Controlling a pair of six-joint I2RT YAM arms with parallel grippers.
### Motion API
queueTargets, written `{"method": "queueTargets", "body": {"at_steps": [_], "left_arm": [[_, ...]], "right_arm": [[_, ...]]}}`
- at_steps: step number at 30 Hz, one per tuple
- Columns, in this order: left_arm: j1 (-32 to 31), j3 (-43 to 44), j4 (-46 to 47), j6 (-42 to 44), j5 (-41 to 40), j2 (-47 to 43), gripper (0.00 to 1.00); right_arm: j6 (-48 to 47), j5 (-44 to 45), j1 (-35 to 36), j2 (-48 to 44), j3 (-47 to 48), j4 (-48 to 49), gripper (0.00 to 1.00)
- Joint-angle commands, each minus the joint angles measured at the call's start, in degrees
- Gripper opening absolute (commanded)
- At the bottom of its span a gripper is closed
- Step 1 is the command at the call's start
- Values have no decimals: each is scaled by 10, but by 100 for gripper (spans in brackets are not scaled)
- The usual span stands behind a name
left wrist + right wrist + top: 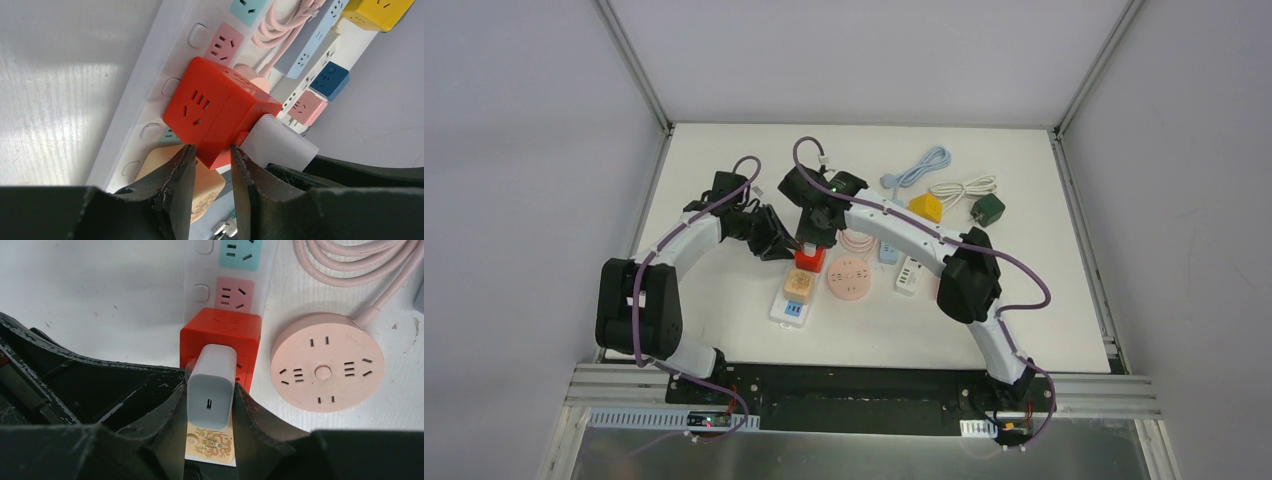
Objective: Pull the plug off the socket
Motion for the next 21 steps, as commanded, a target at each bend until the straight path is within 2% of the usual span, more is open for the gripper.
{"method": "queueTargets", "body": {"at_steps": [1, 4, 9, 11, 21], "left_arm": [[1, -6, -13, 4, 0, 17, 31], [1, -7, -24, 7, -15, 22, 29], [-6, -4, -41, 14, -41, 26, 26], [-9, -3, -47, 15, -50, 27, 26], [-19, 3, -69, 24, -76, 40, 24]], "right_arm": [[-2, -12, 1, 6, 40, -10, 0], [3, -18, 1, 15, 66, -22, 0], [12, -38, -1, 54, 154, -93, 0], [13, -35, -1, 55, 150, -99, 0], [-48, -19, 24, 1, 81, 14, 0]]}}
